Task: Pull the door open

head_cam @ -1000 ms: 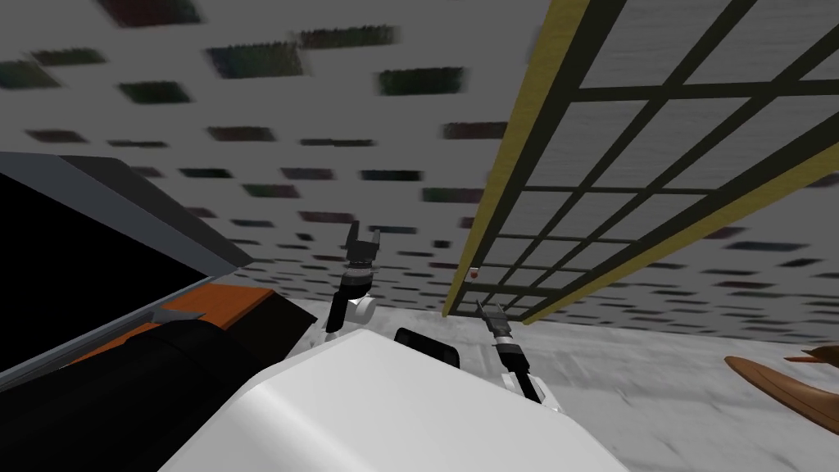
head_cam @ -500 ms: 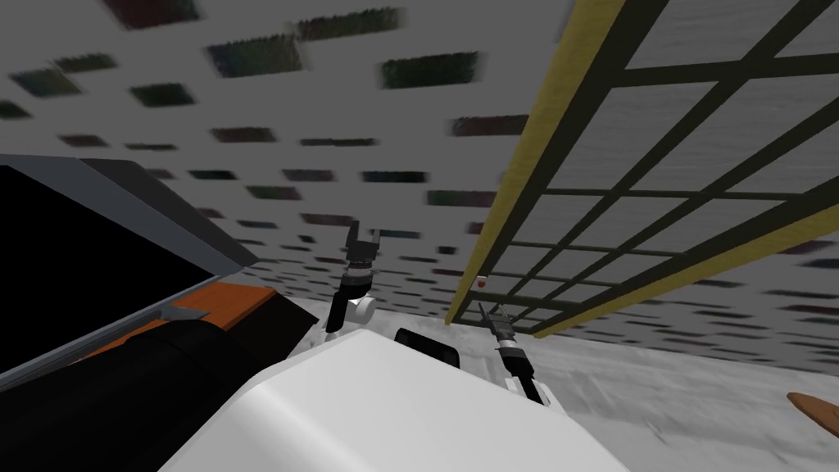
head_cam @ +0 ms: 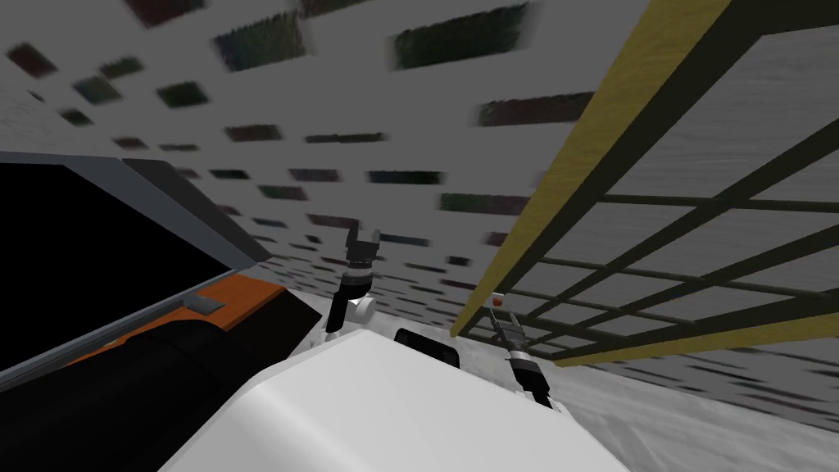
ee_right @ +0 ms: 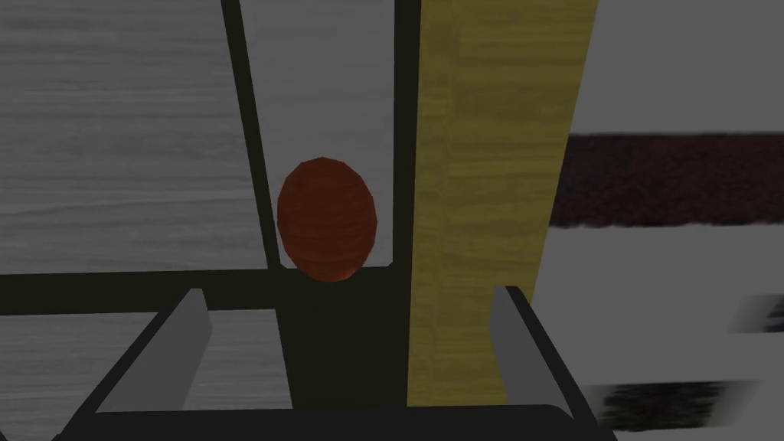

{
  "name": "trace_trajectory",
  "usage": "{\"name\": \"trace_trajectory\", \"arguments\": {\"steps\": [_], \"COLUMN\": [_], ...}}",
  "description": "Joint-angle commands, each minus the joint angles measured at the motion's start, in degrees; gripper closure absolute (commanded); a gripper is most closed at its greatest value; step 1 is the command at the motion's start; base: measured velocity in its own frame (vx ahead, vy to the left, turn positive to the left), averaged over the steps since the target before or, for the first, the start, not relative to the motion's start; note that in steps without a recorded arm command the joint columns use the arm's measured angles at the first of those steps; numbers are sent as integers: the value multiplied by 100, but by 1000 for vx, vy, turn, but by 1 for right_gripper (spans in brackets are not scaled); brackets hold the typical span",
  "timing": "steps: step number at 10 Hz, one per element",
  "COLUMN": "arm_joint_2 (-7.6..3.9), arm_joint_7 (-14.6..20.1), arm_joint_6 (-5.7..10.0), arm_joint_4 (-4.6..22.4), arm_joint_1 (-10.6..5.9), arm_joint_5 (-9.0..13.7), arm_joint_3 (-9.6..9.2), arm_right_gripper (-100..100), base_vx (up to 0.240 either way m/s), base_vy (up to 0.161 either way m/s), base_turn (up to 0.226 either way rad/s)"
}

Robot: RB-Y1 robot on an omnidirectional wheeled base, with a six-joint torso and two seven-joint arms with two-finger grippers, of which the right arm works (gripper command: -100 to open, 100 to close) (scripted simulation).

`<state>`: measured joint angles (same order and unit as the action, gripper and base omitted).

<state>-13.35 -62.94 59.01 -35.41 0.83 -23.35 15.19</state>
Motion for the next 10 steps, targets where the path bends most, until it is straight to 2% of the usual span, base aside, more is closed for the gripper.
{"name": "trace_trajectory", "arguments": {"steps": [1,2,3,4,9,10], "arm_joint_2": [-89,-129,-83,-83,-83,-103], "arm_joint_7": [-3,-4,4,4,4,211], "arm_joint_6": [52,87,34,34,34,21], "arm_joint_4": [109,152,45,45,45,40], "arm_joint_1": [20,41,70,70,70,63], "arm_joint_5": [109,158,116,116,116,198], "arm_joint_3": [126,182,132,132,132,109], "arm_right_gripper": [-100,-100,-100,100,100,100], "base_vx": [196,195,61,-30,-7,-25], "base_vy": [46,13,3,10,-6,-10], "base_turn": [217,145,-30,12,0,39]}}
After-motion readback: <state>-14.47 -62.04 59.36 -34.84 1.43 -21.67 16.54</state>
